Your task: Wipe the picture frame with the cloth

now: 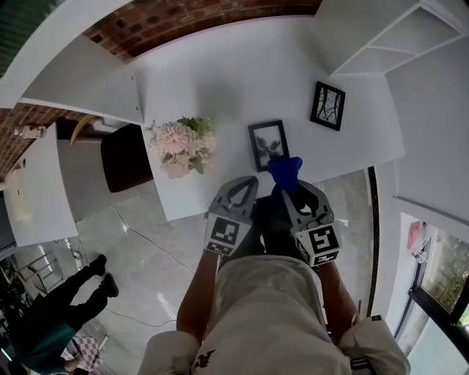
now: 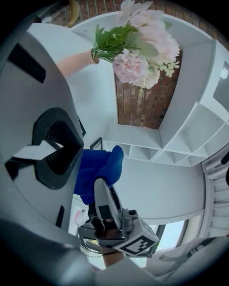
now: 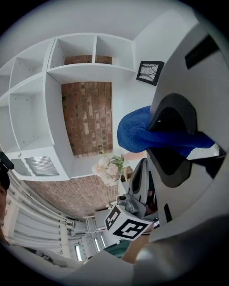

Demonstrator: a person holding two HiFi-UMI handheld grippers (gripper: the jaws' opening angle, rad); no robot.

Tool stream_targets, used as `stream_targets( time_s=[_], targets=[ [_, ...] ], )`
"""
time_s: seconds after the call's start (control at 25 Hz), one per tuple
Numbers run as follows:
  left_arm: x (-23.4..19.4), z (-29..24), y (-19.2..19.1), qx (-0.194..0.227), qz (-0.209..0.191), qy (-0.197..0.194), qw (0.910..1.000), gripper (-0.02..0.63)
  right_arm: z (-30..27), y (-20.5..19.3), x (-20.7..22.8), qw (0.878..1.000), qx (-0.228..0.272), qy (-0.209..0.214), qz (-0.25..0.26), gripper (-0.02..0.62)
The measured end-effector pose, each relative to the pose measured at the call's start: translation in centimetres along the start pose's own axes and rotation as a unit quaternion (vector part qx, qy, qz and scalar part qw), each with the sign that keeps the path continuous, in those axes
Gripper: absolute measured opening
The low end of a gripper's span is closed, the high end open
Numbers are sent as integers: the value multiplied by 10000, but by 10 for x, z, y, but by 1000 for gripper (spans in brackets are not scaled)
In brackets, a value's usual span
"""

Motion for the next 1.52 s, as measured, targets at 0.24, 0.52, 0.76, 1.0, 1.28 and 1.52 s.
stream_targets(
  time_s=[0.24,0.52,0.76,1.0,1.28,1.52],
  targets=[
    [-5,-24,-16,-391,-32,-20,9992,3,-18,-6,7,9995,-231,127,170,91],
    [-11,-47,-26,-736,-74,-54,9972,3,-34,-12,13,9982,-489,284,205,91],
    [-14,-65,-34,-1019,-142,-99,9946,3,-47,-20,22,9976,-641,248,90,89],
    [-16,-82,-41,-1226,-178,-132,9922,3,-57,-22,28,9967,-761,280,51,89],
    [-19,-92,-42,-1334,-161,-99,9909,3,-70,-24,29,9950,-927,383,29,89],
    [-23,-99,-42,-1413,-144,-80,9898,3,-80,-22,26,9937,-1016,475,56,89]
  ],
)
Point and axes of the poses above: the fingertips, and each gripper's own axes: z backward along the fingers, x to its right, y out of its top, the point moved 8 cm from there along z, backward along the fingers, and after that the axes turned 13 degrees about -x, right-handed, at the moved point
